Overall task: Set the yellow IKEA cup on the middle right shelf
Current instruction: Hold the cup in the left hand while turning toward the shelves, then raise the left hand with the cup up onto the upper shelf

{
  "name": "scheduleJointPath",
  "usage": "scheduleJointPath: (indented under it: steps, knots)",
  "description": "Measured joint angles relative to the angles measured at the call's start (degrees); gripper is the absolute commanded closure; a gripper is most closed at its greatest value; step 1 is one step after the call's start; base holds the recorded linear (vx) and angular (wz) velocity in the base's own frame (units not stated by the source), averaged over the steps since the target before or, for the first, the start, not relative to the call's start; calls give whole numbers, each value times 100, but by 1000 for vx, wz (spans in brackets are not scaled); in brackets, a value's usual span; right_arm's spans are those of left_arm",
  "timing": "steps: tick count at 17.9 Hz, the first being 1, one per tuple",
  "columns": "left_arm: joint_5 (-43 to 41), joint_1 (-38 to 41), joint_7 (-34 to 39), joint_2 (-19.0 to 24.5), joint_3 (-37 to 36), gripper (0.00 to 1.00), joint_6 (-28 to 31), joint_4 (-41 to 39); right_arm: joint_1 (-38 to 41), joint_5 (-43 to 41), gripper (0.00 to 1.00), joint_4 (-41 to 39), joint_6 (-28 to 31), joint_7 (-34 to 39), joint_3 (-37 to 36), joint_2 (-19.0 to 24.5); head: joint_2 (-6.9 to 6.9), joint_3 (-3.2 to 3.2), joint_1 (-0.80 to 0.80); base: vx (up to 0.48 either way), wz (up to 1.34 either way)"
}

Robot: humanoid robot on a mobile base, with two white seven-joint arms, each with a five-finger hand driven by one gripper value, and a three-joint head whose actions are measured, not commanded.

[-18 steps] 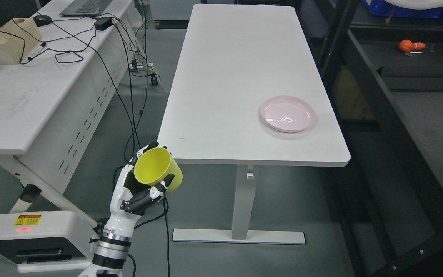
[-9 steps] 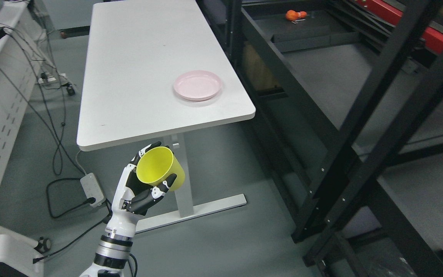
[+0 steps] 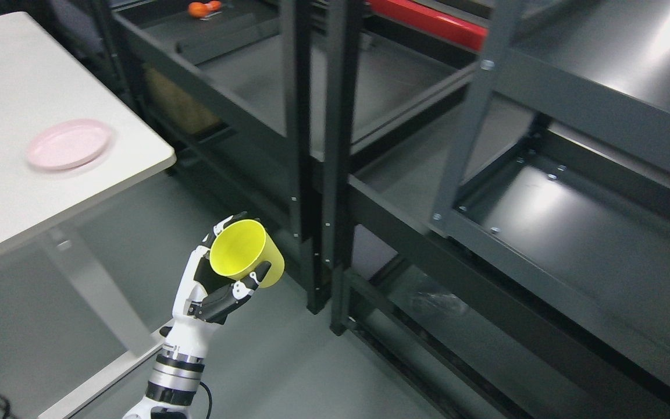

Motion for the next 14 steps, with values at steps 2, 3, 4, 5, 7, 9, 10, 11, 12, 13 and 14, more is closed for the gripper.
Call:
scheduleJointPath:
  steps: [2,3,4,5,7,9,10,11,12,13,14]
  knots:
    - [16,-3,-1,0,-28,99,0,-7,0,0,1,0,0,0,0,0,0,0,0,-73,-959]
    - [22,-7,-1,0,-41,99,0,-12,1,0,1,0,0,0,0,0,0,0,0,-48,-859]
    - [29,-12,-1,0,-59,99,0,-17,-1,0,1,0,0,0,0,0,0,0,0,-43,-755]
    - [33,-16,-1,0,-80,99,0,-26,0,0,1,0,0,0,0,0,0,0,0,-43,-755]
    - [38,-23,-1,0,-134,99,0,-48,-1,0,1,0,0,0,0,0,0,0,0,0,-680]
    - [42,-27,-5,0,-186,99,0,-70,-2,0,1,0,0,0,0,0,0,0,0,39,-606]
    - [45,-27,-11,0,-214,98,-4,-82,-2,0,1,0,0,0,0,0,-1,0,0,68,-520]
    - [48,-24,-28,0,-255,98,-9,-100,-1,0,1,0,0,0,0,0,-1,0,0,68,-520]
    - [50,-9,-47,0,-314,98,-16,-124,-2,0,1,0,0,0,0,0,0,0,0,70,-360]
    - [52,17,-81,0,-386,98,-65,-151,-3,0,1,0,0,0,0,0,-1,0,0,34,-220]
    - [52,79,-121,0,-453,98,-109,-172,-4,0,1,0,-1,0,0,0,-1,0,0,34,-220]
